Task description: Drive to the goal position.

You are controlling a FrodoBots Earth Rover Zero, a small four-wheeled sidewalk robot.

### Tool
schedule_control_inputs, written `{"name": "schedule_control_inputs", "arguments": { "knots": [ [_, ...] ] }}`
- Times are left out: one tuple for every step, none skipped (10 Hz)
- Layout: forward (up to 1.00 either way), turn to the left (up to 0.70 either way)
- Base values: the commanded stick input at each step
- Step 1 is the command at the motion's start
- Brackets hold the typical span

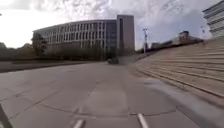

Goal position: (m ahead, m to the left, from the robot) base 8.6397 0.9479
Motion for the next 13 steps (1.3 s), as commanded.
{"name": "schedule_control_inputs", "arguments": {
  "knots": [
    [0.70, 0.00],
    [0.70, 0.00],
    [0.70, 0.00],
    [0.70, 0.00],
    [0.70, 0.00],
    [0.70, 0.00],
    [0.70, 0.00],
    [0.70, 0.00],
    [0.70, 0.00],
    [0.70, 0.00],
    [0.70, 0.00],
    [0.70, 0.00],
    [0.70, 0.00]
  ]
}}
